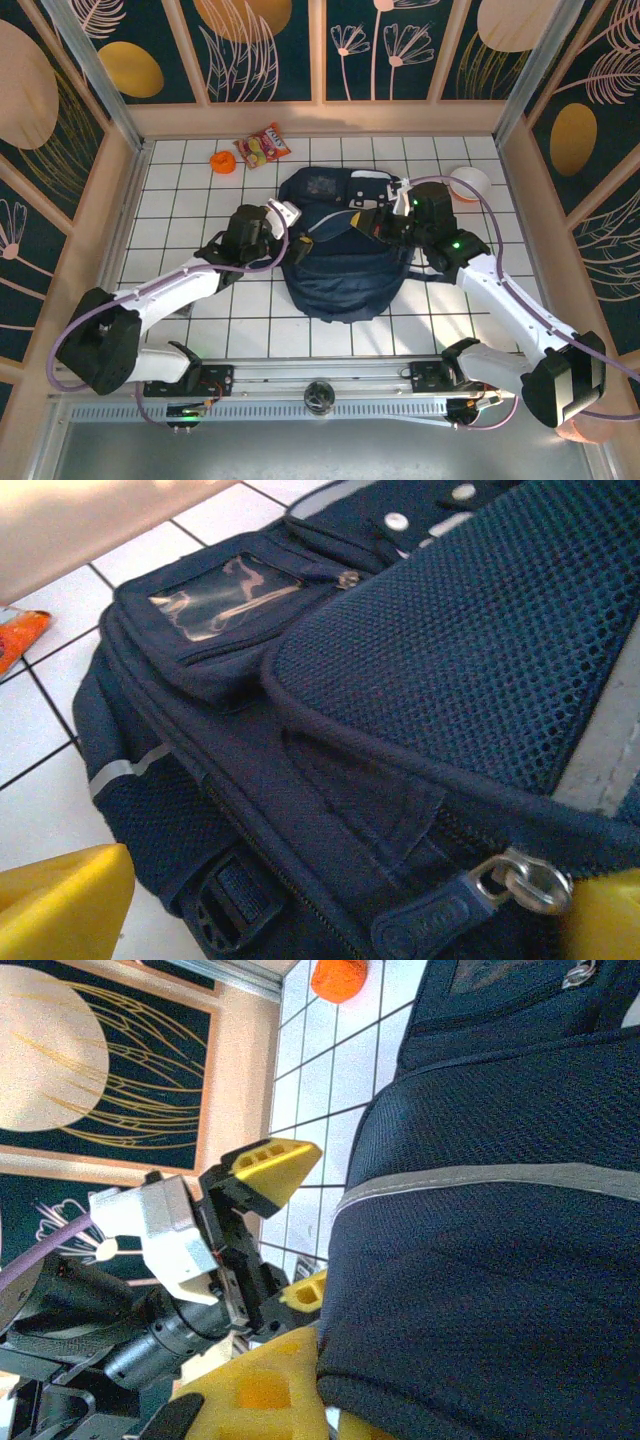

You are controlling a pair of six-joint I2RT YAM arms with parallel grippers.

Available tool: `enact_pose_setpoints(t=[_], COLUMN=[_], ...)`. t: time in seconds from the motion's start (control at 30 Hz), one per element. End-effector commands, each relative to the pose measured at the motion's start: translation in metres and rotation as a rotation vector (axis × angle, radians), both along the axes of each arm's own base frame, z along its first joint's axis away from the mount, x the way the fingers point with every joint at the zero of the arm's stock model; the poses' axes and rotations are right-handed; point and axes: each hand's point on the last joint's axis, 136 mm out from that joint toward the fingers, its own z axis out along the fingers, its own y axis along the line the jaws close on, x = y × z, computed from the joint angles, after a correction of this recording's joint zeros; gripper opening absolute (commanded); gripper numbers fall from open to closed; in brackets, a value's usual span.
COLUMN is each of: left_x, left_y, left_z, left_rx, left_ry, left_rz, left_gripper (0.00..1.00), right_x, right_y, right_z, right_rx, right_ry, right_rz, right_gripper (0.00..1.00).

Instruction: Pack the student bag

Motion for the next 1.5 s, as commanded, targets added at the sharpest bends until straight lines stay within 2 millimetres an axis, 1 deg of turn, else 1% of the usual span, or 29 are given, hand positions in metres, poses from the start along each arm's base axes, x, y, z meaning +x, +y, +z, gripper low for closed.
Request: enact_pose_setpoints(t=[0.0,0.13,0.27,0.33,0.43,0.53,0.63,0.7,0.87,1.0,1.07,1.13,1.23,1.3,1.47], left_x=[0.002,-0.008,-0.018,-0.025,-0.036,-0.037,-0.035,-0.034,-0.033,-0.04,-0.048,-0.057,-0.069,-0.075,-0.078], left_y=[0.043,0.06,0.08,0.082,0.077,0.087,0.107,0.127,0.177,0.216,0.234,0.249,0.262,0.265,0.257], left_z=[-0.009,0.005,0.021,0.028,0.034,0.033,0.024,0.018,0.003,-0.01,-0.018,-0.028,-0.048,-0.061,-0.09], left_rx=[0.016,-0.081,-0.237,-0.297,-0.344,-0.385,-0.435,-0.465,-0.557,-0.595,-0.624,-0.665,-0.701,-0.714,-0.753], left_ry=[0.065,0.123,0.179,0.203,0.228,0.28,0.355,0.4,0.498,0.504,0.513,0.527,0.559,0.579,0.659], left_rz=[0.166,0.232,0.354,0.368,0.339,0.425,0.594,0.741,1.028,1.218,1.309,1.391,1.476,1.514,1.523], left_gripper=[0.98,0.98,0.99,0.99,0.99,0.99,0.99,0.99,0.99,0.99,0.99,0.99,0.99,0.99,0.99], right_x=[0.012,0.02,0.028,0.031,0.033,0.035,0.036,0.036,0.036,0.036,0.035,0.035,0.033,0.033,0.033], right_y=[-0.003,-0.01,-0.014,-0.014,-0.01,-0.007,-0.005,-0.003,0.0,-0.001,-0.002,-0.002,-0.002,-0.002,-0.003], right_z=[0.065,0.063,0.061,0.059,0.056,0.055,0.052,0.053,0.05,0.048,0.046,0.045,0.042,0.04,0.038], right_rx=[0.097,0.084,0.059,0.052,0.055,0.059,0.062,0.071,0.071,0.058,0.048,0.045,0.04,0.039,0.037], right_ry=[-0.2,-0.211,-0.219,-0.215,-0.211,-0.211,-0.206,-0.207,-0.203,-0.201,-0.199,-0.198,-0.194,-0.189,-0.187], right_rz=[-0.033,-0.094,-0.134,-0.135,-0.123,-0.11,-0.103,-0.096,-0.078,-0.077,-0.076,-0.075,-0.071,-0.071,-0.072], right_gripper=[0.0,0.0,0.0,0.0,0.0,0.0,0.0,0.0,0.0,0.0,0.0,0.0,0.0,0.0,0.0])
